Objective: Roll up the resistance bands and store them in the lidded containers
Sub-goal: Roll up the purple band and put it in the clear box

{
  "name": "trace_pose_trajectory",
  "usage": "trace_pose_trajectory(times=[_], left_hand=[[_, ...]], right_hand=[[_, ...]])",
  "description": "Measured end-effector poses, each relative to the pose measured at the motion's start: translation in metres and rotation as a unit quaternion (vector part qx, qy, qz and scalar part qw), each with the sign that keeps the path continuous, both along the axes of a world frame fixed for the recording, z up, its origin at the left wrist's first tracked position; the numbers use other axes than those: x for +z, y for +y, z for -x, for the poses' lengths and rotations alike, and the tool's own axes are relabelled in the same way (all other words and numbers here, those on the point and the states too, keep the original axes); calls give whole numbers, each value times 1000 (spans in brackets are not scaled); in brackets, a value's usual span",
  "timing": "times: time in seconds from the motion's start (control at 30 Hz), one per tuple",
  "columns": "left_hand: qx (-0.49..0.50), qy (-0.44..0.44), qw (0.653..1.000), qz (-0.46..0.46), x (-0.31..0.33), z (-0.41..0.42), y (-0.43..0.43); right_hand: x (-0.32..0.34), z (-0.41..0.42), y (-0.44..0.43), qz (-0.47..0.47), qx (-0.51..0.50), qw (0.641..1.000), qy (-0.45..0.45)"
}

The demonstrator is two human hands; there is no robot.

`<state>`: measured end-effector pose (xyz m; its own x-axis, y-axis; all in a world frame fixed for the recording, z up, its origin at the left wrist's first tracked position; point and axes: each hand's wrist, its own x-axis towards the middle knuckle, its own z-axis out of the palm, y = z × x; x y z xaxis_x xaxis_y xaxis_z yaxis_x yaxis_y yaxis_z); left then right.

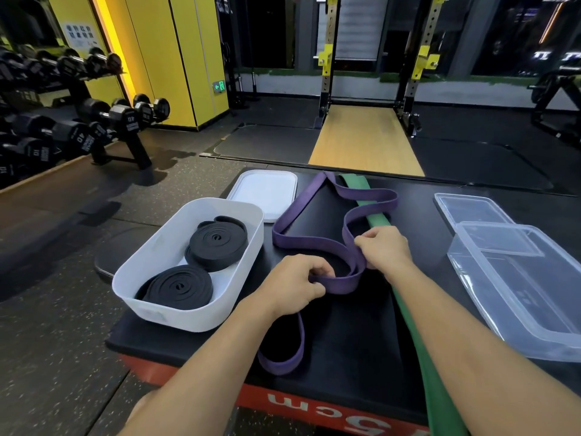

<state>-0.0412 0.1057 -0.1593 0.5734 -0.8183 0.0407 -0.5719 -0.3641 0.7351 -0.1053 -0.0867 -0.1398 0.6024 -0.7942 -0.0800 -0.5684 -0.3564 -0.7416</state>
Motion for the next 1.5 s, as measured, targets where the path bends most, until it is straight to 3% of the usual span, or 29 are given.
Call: trace_pose_trajectory(times=[0.07,0.17,0.23,0.33,0.5,0.6,0.67,0.73,0.8,0.93,0.97,1.03,1.1,1.17,1.27,1.37,1.5], left_hand=[[-1,-1,1000,0,0,0,0],[-7,-11,1000,4,0,-1,1],[-12,-16,1000,6,1,-1,2],[-23,-25,999,2,1,-4,3],[-34,-36,999,-11,3,-8,3],[-41,-55,997,-23,5,-10,2],[-44,-58,997,-26,6,-9,-1],[-45,-56,997,-28,6,-7,-6],[-51,-71,995,-41,7,-4,-12],[-51,-109,990,-73,10,-1,-20],[-48,-109,990,-75,10,-2,-20],[-41,-101,992,-68,8,-3,-20],[-33,-81,995,-41,5,-3,-17],[-11,-53,999,-2,5,-1,-14],[33,-69,997,14,5,1,-5],[48,-106,991,-59,7,0,11],[26,-114,986,-116,10,-1,27]], right_hand=[[-5,-2,0,4,13,1000,11],[-17,-1,-1,146,57,988,12],[-21,1,0,251,152,955,-31],[-21,3,8,263,304,915,-29],[-20,19,2,357,394,847,5],[-15,28,-4,410,367,832,69],[-12,35,-7,429,274,852,125],[-16,44,-11,472,164,859,110],[-27,48,-15,517,107,844,94],[-35,49,-12,546,111,830,15],[-30,49,-7,529,132,837,-38],[-17,48,10,392,208,890,-108],[-9,47,34,187,282,938,-71],[-13,45,49,128,301,945,15],[-27,43,51,253,282,923,60],[-34,44,43,406,250,876,71],[-49,54,22,451,133,880,58]])
